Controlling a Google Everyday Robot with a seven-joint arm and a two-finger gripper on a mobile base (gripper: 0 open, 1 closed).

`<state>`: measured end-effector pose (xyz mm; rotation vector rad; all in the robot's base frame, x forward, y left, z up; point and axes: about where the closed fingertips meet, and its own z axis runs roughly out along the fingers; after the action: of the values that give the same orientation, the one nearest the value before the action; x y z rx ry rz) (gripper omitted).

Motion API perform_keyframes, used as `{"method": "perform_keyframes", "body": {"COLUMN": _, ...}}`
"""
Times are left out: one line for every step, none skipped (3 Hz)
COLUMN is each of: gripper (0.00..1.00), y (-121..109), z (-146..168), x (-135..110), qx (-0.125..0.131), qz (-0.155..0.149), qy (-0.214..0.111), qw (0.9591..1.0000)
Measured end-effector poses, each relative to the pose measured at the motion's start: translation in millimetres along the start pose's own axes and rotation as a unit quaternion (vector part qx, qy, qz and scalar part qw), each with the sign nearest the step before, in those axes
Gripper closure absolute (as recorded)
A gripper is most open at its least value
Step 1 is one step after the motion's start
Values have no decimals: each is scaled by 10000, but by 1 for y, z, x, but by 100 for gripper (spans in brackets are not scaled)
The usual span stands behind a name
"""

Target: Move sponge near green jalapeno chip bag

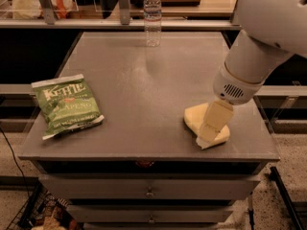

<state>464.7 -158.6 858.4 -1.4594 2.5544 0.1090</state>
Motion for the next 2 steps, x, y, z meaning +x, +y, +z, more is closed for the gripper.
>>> {"method": "perform_keyframes", "body": {"gripper": 0, "y": -2, "z": 10, "x": 5, "qx": -4, "qz": 106, "qy": 45, "qw": 9999}}
{"method": "perform_keyframes", "body": {"gripper": 16, "y": -3, "z": 19, "x": 8, "qx": -39, "qz": 175, "qy": 56, "qw": 9998}}
